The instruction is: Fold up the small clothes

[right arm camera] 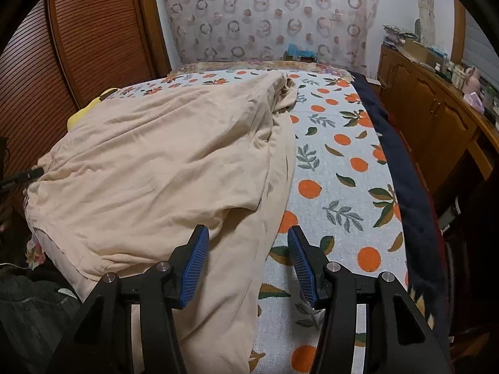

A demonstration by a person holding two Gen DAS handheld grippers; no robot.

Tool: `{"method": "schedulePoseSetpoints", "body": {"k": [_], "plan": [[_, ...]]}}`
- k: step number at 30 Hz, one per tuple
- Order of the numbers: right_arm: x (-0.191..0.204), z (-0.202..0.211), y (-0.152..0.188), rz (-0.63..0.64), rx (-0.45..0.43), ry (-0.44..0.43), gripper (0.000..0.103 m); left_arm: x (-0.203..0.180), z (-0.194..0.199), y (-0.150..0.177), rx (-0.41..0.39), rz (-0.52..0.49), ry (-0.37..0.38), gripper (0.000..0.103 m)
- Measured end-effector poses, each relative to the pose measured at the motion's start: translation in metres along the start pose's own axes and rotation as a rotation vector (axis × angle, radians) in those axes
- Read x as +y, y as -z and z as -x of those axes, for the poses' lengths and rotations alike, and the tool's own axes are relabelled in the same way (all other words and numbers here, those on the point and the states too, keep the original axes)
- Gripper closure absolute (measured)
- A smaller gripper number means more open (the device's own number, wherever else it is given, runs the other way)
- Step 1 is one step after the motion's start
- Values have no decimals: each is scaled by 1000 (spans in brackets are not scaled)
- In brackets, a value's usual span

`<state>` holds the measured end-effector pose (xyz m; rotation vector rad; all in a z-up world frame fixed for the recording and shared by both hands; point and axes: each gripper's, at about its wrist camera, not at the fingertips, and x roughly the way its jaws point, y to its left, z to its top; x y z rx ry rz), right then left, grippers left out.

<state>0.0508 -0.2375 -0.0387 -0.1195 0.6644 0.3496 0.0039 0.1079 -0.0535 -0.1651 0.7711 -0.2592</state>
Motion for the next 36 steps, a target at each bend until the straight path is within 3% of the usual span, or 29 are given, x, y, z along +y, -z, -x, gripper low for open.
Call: {"method": "schedulePoseSetpoints", "body": {"k": [10, 21, 24, 26, 27, 32, 36], "plan": [[-5, 16, 2, -16, -60, 5, 49, -101, 5, -78, -117, -182, 180, 96], [-16, 44, 8, -48, -139, 5, 49, -237, -12, -128, -87, -365, 404, 96], [-17, 49, 11, -55, -147, 4, 49, -261, -23, -124, -49, -398, 402, 95], [-19, 50, 14, -60, -146, 5, 49, -265, -32, -120, -13, -407, 401, 86], [-21, 50, 15, -62, -144, 4, 49, -263, -35, -116, -1, -411, 406, 71], [-21, 49, 13, -67, -140, 1, 49, -228, -37, -112, -24, -364, 331, 26], [-13, 42, 4, -48, -140, -13, 49, -192, -38, -102, -47, -317, 213, 24]]}}
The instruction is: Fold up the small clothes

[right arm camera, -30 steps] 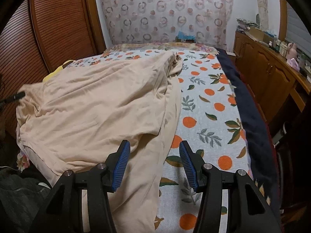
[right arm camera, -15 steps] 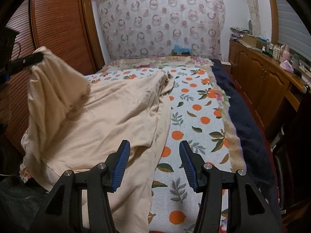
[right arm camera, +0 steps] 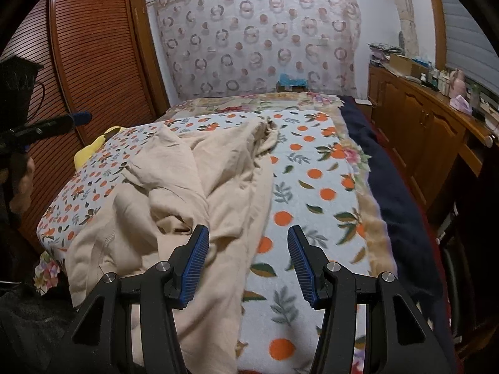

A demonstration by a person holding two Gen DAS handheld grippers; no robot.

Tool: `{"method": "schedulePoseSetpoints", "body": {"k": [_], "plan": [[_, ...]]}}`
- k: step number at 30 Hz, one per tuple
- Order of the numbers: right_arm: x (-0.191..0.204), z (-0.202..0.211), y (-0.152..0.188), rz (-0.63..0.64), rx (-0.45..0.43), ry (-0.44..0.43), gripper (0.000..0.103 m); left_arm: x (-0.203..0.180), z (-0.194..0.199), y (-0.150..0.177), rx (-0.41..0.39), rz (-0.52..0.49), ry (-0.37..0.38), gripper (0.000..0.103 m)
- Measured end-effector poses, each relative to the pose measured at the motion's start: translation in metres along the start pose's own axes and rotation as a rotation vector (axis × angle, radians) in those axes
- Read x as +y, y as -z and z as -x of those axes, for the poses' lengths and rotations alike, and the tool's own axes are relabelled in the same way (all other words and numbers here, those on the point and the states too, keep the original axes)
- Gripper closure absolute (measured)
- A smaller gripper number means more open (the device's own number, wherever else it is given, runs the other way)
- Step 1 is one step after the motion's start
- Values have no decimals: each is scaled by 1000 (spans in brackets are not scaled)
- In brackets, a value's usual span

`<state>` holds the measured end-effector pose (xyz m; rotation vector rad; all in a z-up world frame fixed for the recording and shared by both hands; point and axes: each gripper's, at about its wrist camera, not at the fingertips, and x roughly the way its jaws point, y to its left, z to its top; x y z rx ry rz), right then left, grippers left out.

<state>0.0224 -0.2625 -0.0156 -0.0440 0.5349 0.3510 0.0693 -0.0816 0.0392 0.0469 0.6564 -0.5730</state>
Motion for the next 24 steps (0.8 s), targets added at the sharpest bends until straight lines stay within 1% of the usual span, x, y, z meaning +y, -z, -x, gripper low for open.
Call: {"method": "schedulePoseSetpoints", "body": {"k": [3, 8, 12, 16, 20, 24], "plan": [[10, -11, -7, 24, 4, -19, 49, 29, 2, 21, 13, 47, -79, 24], [35, -33, -24, 79, 11, -64, 49, 66, 0, 57, 42, 111, -176, 24], [49, -56, -36, 110, 27, -94, 49, 86, -6, 76, 54, 164, -198, 24], [53, -74, -43, 129, 46, -98, 49, 91, -12, 88, 62, 161, -231, 24], [53, -89, -50, 149, 66, -102, 49, 97, -16, 94, 68, 186, -234, 24], [68, -106, -58, 187, 86, -105, 49, 101, -13, 100, 59, 205, -235, 24]]}}
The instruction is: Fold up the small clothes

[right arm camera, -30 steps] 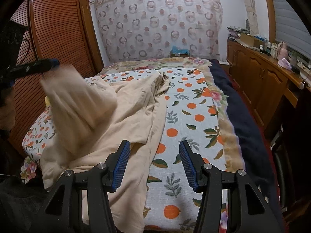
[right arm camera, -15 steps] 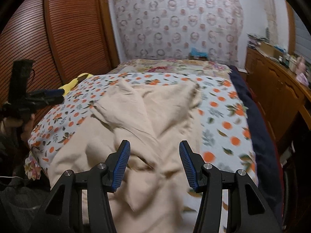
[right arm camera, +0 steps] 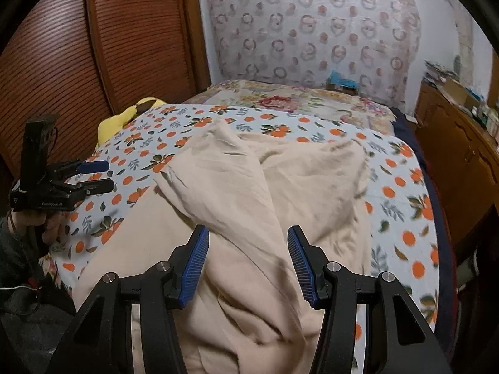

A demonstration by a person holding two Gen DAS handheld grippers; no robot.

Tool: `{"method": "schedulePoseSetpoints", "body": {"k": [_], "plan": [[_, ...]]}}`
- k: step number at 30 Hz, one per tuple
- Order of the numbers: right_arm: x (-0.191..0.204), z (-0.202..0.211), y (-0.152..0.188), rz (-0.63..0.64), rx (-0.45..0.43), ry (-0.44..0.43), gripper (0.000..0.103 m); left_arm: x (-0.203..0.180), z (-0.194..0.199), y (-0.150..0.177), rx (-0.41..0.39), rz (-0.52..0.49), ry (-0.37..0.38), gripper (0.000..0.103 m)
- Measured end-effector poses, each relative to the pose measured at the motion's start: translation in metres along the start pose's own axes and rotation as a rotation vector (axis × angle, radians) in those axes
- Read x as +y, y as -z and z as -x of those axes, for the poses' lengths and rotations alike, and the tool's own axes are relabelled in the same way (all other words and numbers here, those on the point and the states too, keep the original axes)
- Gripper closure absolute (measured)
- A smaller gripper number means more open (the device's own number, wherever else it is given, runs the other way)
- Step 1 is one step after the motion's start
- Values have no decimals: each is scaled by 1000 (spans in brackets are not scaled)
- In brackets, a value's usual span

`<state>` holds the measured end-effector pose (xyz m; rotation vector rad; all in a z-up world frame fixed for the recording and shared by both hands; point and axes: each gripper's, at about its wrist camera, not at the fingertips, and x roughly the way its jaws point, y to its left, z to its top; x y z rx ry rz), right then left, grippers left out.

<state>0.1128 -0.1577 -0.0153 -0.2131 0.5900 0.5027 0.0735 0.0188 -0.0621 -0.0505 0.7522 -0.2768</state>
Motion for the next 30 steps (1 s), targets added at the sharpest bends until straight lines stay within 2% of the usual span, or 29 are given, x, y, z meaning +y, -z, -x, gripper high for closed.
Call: {"method": "schedulePoseSetpoints", "body": {"k": [6, 12, 17, 25, 26, 27, 28, 29, 30], "plan": [[26, -28, -35, 104, 18, -40, 49, 4, -1, 7, 5, 11, -11, 24], [47, -75, -62, 156, 75, -105, 49, 7, 2, 15, -1, 20, -15, 24], [51, -113, -61, 168, 148, -131, 49, 12, 5, 17, -19, 28, -16, 24], [57, -136, -58, 192, 188, -107, 49, 12, 5, 17, -23, 15, -27, 24], [58, -135, -57, 199, 189, -103, 53, 12, 5, 17, -24, 9, -30, 24], [60, -134, -56, 206, 190, -99, 66, 11, 5, 17, -25, 6, -31, 24], [61, -132, -55, 216, 190, -93, 72, 11, 5, 17, -26, 3, -33, 24], [61, -129, -54, 224, 185, -90, 90, 11, 5, 17, -26, 3, -32, 24], [59, -126, -54, 215, 176, -93, 95, 10, 5, 17, -26, 4, -31, 24]]}}
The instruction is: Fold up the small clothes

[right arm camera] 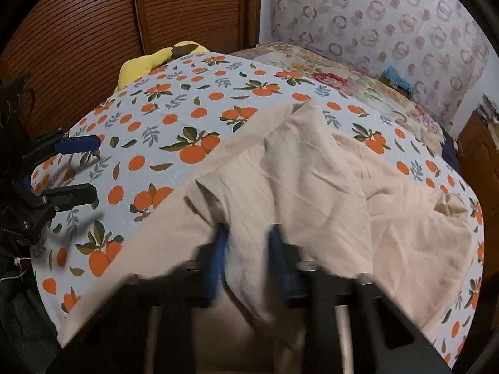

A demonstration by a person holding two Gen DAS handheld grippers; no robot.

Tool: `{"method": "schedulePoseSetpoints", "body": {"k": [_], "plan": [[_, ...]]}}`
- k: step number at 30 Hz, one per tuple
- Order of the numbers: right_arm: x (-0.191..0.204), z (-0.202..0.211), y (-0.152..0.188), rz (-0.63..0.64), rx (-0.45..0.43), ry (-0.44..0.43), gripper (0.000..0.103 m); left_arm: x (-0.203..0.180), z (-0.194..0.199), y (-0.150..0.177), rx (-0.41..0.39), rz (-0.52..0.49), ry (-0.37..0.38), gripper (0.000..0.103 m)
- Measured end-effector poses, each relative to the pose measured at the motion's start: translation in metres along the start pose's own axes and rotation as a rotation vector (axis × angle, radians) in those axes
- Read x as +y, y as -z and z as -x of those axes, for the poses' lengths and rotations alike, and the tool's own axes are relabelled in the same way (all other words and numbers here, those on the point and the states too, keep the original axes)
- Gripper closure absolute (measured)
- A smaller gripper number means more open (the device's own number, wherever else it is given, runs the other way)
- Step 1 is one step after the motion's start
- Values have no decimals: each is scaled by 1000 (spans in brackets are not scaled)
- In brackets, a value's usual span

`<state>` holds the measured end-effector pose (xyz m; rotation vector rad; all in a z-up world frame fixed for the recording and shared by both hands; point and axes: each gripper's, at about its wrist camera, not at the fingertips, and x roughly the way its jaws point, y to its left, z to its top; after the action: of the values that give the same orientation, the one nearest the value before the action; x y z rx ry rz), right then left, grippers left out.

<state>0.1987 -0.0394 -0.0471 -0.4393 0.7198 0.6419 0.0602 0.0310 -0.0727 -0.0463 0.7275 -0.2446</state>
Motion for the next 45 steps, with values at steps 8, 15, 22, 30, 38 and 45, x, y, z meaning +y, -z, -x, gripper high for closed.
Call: {"method": "schedulePoseSetpoints", "body": {"k": [8, 15, 22, 30, 38, 45], "plan": [[-52, 60, 0, -183, -201, 31, 97, -1, 0, 0, 1, 1, 0, 24], [-113, 85, 11, -314, -231, 147, 97, -2, -1, 0, 3, 1, 1, 24], [-158, 71, 42, -507, -167, 233, 76, -2, -2, 1, 8, -2, 0, 24], [-130, 75, 46, -413, -179, 213, 61, -2, -2, 1, 8, -8, -5, 24], [-99, 75, 73, -301, -125, 158, 61, -3, -3, 1, 11, -9, -6, 24], [-82, 69, 83, -221, -102, 146, 101, -4, -3, 1, 13, -9, -5, 24]]}}
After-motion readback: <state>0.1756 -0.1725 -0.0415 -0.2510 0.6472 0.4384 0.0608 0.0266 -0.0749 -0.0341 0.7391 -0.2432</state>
